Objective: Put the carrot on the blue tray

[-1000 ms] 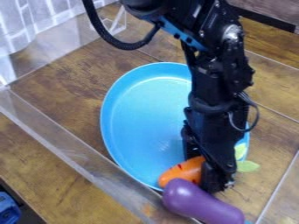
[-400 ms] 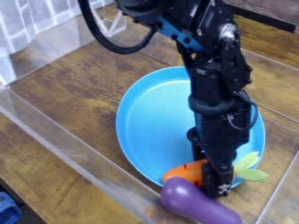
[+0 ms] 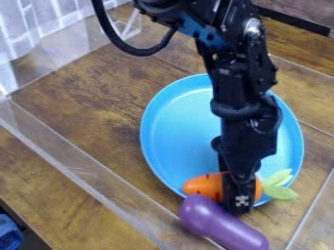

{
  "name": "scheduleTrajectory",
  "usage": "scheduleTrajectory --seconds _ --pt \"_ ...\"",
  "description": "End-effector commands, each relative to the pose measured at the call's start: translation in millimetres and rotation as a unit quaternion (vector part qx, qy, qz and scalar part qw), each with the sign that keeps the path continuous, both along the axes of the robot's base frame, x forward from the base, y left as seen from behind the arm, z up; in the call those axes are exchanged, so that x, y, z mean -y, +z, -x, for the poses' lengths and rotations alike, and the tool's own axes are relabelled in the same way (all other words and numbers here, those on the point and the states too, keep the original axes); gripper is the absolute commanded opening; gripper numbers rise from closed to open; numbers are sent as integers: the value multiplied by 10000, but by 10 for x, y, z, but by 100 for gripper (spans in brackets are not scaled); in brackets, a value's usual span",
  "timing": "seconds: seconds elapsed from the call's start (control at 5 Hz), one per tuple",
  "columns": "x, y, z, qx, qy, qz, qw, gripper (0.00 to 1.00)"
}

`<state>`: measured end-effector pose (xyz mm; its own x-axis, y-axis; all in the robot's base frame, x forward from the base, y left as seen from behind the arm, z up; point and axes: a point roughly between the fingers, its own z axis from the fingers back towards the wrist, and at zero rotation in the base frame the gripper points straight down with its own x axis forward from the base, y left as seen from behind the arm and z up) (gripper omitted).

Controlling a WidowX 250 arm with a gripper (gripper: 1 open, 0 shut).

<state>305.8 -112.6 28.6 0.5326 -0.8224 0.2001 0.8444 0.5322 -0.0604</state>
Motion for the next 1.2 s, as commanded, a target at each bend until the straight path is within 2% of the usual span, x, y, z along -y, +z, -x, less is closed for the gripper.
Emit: scheduleTrajectory --seconds 0.0,0.6,1.0 --pt "-124 -49 -7 21 -144 -12 9999 0" --pt "-243 -180 24 -69 -499 -75 9987 0" --pt "-111 -179 -186 -159 -229 -146 9995 0"
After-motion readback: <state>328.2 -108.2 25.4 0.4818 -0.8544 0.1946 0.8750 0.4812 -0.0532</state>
